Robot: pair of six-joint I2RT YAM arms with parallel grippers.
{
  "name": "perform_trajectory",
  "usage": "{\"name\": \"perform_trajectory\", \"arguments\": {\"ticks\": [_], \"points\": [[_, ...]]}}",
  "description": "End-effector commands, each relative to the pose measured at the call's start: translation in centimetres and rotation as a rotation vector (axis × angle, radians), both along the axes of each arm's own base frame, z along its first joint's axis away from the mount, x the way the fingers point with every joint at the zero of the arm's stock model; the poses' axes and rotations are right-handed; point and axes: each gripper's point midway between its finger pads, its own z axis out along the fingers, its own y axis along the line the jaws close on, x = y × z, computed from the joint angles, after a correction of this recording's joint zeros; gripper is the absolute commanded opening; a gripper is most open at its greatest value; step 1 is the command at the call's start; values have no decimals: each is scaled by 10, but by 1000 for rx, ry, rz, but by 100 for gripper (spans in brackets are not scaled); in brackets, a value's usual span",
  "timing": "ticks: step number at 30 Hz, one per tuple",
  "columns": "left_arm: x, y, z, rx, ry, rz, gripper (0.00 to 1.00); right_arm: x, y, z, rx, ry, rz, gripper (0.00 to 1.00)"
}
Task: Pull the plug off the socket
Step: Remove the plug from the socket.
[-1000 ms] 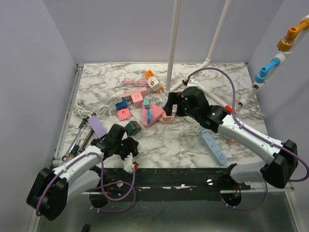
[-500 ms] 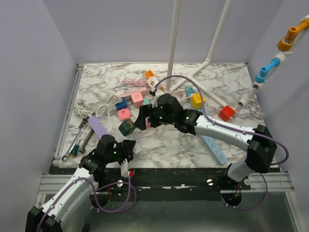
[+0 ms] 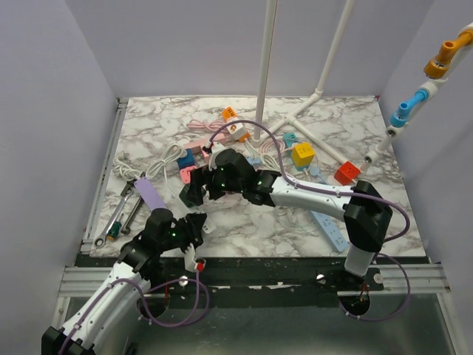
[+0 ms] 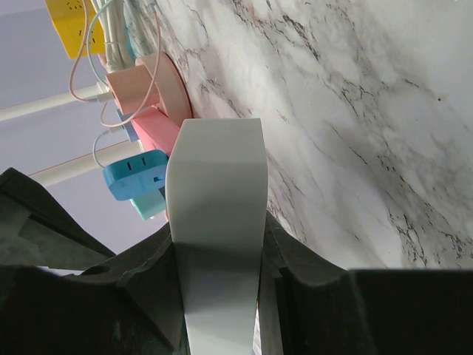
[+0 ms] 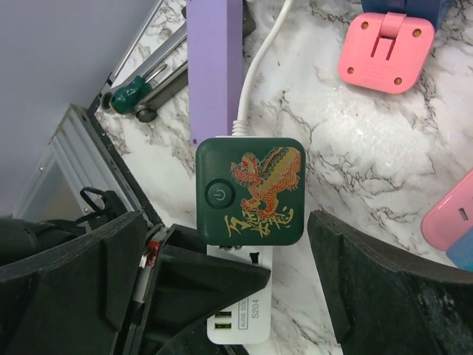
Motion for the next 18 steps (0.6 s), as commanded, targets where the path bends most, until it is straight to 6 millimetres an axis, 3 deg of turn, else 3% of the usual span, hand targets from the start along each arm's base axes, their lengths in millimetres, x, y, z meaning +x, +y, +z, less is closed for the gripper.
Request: {"name": "perform_trajectory", "arguments": {"ticks": [1,15,18], "points": [[2,-4,13,-36,-49,-16,0,10,10,6,-2,-90,-8,100],[-1,-5,15,-51,-62,-28,0,11,33,-25,-46,-97,92,100],[0,-5,15,-50,-64,-28,0,8,42,-19,0,-99,132,100]]}}
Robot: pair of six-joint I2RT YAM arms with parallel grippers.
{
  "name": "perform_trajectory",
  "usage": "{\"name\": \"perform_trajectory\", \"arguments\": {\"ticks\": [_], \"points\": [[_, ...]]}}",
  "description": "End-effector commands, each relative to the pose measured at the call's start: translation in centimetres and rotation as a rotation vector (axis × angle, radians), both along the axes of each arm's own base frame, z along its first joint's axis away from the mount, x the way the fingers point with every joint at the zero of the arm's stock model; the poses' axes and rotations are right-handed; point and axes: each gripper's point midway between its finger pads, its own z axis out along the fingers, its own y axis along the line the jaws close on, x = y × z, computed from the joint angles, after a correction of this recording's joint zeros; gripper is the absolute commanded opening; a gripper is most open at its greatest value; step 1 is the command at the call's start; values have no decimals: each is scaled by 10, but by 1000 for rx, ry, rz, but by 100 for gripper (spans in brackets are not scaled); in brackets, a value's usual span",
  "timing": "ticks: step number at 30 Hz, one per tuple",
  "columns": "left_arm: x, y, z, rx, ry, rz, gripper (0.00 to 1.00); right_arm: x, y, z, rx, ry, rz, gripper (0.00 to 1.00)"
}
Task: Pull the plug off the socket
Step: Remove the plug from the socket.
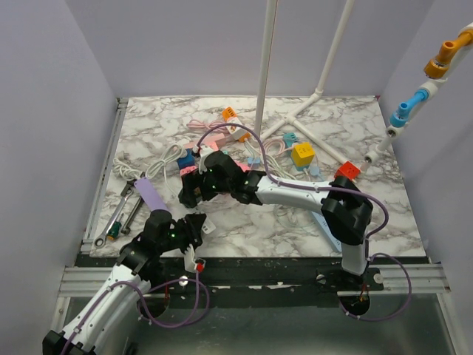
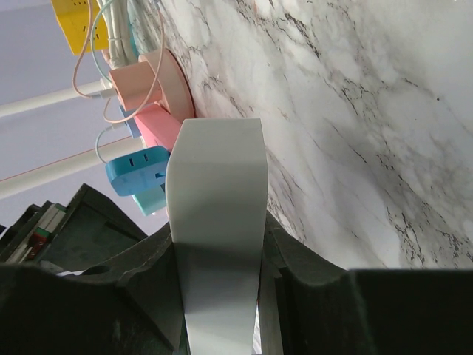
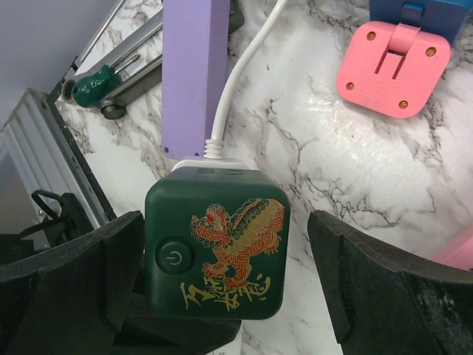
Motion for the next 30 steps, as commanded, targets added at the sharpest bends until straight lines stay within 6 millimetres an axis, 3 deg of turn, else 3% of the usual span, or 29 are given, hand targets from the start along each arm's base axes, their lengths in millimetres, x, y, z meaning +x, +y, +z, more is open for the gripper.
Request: {"name": "perform_trajectory", "arguments": {"ticks": [1,8,13,16,19,22,26,30], "points": [[2,-7,14,-36,-56,-36,0,-7,21,15,71,-19,93,100],[2,-7,12,-34,-55,-37,0,-8,25,12,71,10,107,100],[2,-7,11,-32,-55,-36,0,-7,23,7,61,37,100,87],[3,-7,11,-31,-55,-36,0,-7,21,3,54,41,97,88],[3,-8,12,-32,-57,-37,0,-8,18,-8,15,58,97,100],[3,-7,13,-31,-60,-36,0,-7,17,-12,7,59,93,100],[3,-7,13,-32,-64,-38,0,-6,16,-16,0,62,85,90],[2,-7,13,-32,-68,-41,0,-2,15,-13,15,81,66,68]]}}
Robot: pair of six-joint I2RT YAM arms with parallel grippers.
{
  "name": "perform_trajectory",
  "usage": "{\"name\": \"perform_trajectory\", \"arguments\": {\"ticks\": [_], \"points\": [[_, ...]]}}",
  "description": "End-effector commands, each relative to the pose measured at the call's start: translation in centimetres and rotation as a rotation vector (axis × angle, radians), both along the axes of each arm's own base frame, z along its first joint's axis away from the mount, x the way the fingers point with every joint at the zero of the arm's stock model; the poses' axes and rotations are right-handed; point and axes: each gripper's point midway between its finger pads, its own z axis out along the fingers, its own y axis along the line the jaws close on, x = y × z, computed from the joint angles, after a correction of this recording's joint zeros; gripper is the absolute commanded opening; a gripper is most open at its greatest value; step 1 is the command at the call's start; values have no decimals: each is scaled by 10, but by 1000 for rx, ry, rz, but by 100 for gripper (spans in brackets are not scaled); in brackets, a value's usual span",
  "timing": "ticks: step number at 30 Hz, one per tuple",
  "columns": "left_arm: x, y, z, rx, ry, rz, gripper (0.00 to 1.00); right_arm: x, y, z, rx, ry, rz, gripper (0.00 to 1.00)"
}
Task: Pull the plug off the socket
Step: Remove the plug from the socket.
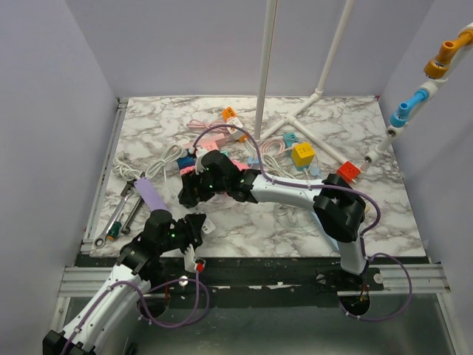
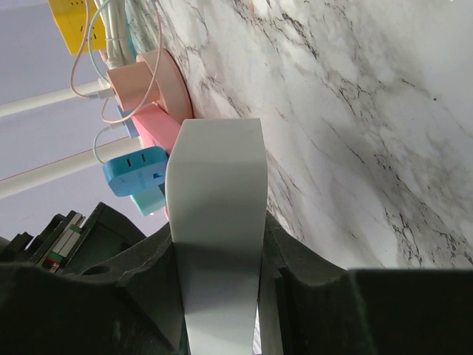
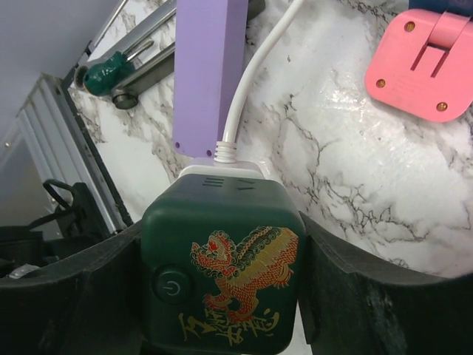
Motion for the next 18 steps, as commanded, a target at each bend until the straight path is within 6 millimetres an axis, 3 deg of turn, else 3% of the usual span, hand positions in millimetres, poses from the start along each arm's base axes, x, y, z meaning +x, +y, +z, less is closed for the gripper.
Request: {"name": "perform_trajectory", "arguments": {"ticks": [1,3,5,12,18], "points": [[1,-7,13,-33,-72,-45,0,6,0,3,12,26,-9,58],[-1,-7,12,-31,-68,-49,0,9,-1,9,28,25,-24,40],[-1,-7,11,-31,-70,-51,0,13,-5,15,41,26,-37,32],[1,-6,12,-29,-75,-42,0,27,-18,36,117,62,-71,29],[-1,-5,11,-19,-55,-37,0,34,-30,44,77,22,-103,25]]}}
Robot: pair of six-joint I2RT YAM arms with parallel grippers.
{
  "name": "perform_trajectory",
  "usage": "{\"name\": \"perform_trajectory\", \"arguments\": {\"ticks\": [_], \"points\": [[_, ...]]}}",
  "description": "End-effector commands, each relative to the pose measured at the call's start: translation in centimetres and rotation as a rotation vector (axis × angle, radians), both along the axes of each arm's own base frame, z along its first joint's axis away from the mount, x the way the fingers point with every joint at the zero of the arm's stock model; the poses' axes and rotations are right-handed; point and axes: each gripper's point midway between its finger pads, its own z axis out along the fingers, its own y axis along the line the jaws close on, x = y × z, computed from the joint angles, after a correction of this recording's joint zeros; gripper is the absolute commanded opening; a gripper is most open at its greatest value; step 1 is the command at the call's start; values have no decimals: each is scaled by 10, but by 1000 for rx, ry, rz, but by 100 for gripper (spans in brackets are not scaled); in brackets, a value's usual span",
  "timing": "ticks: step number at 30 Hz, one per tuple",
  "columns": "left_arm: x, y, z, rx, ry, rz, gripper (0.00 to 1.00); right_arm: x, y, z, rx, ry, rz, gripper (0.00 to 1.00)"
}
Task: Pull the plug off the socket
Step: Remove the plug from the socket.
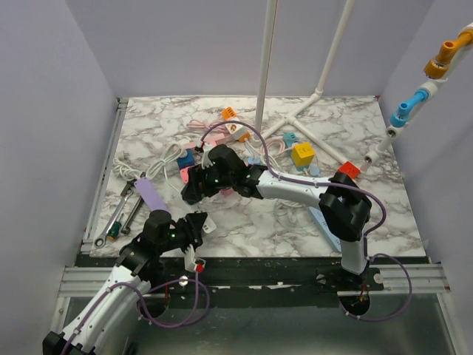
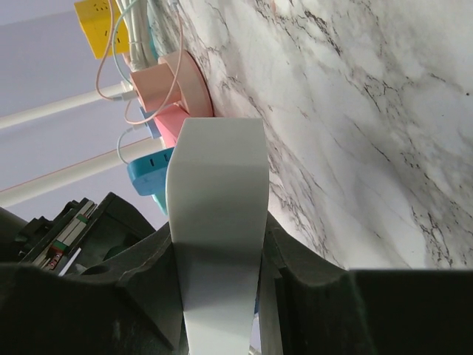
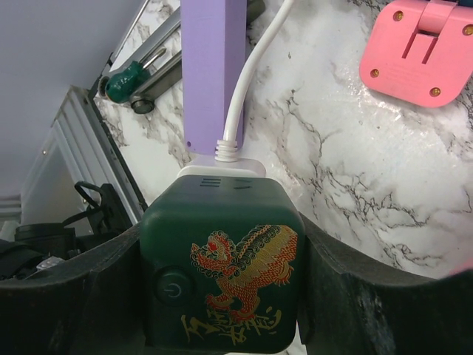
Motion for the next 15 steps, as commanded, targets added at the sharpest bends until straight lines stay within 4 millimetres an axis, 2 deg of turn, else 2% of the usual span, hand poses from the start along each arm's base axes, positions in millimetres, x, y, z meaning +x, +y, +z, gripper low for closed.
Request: {"name": "perform_trajectory", "arguments": {"ticks": [1,15], "points": [[-3,-2,2,-6,0,-22,0,22,-17,37,24,-71,-62,25],[-1,6,0,4,140,65,0,20,-42,49,0,-121,-113,20]]}}
